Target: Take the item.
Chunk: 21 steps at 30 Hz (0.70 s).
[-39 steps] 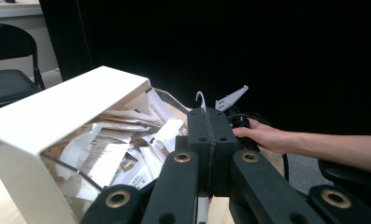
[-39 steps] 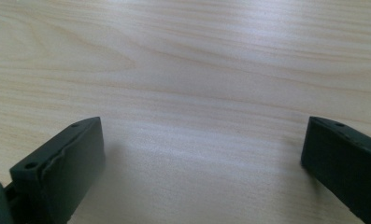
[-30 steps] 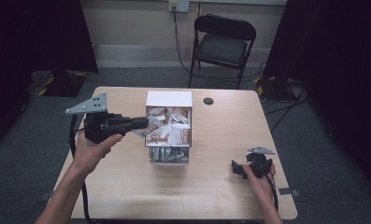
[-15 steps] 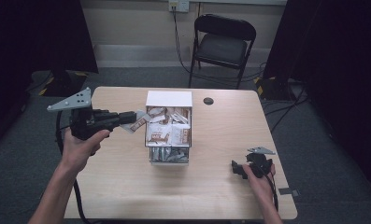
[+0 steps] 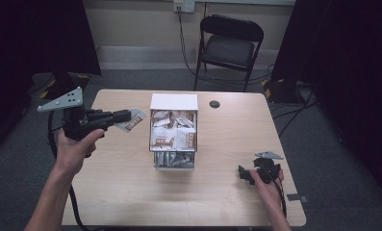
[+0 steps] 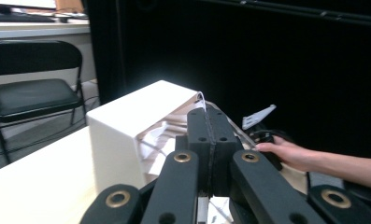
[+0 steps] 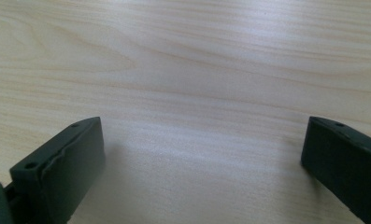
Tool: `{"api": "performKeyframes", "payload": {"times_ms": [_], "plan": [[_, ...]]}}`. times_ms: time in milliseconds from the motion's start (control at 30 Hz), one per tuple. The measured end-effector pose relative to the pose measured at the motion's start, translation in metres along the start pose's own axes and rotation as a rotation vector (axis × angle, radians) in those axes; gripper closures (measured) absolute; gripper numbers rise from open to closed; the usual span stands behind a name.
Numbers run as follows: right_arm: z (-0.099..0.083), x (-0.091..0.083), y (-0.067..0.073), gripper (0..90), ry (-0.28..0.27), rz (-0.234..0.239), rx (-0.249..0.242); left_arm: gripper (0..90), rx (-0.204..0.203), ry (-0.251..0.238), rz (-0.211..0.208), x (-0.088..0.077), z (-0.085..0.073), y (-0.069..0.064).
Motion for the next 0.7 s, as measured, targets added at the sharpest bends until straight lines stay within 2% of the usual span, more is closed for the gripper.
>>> {"api": "performKeyframes", "payload": {"times_ms": [233, 267, 300, 400, 467, 600, 700], "plan": [[0.000, 0.000, 0.000, 0.0, 0.000, 0.001, 0.000, 90.0, -0.019, 0.008, 0.032, -0.004, -0.003, 0.013], [0.000, 0.000, 0.000, 0.0, 0.000, 0.001, -0.001, 90.0, -0.024, 0.019, 0.058, -0.005, -0.006, 0.019], [0.000, 0.000, 0.000, 0.0, 0.000, 0.001, 0.000, 90.0, -0.024, 0.019, 0.058, -0.005, -0.006, 0.019], [0.000, 0.000, 0.000, 0.0, 0.000, 0.001, 0.000, 90.0, -0.048, 0.029, 0.072, -0.005, -0.012, 0.030], [0.000, 0.000, 0.000, 0.0, 0.001, 0.001, 0.000, 90.0, -0.050, 0.035, 0.106, -0.006, -0.015, 0.036], [0.000, 0.000, 0.000, 0.0, 0.000, 0.001, -0.001, 90.0, -0.071, 0.046, 0.131, -0.007, -0.021, 0.046], [0.000, 0.000, 0.000, 0.0, 0.001, 0.001, 0.000, 90.0, -0.066, 0.060, 0.147, -0.007, -0.024, 0.051]]}}
Point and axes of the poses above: each handheld gripper's, and its own axes: x roughly forward along the jaws, z roughly out of its top, y roughly to its left, the point moved 5 cm from there along x, roughly forward along the jaws, and after that the axes turned 7 degrees about -x, right-handed, at the moved point
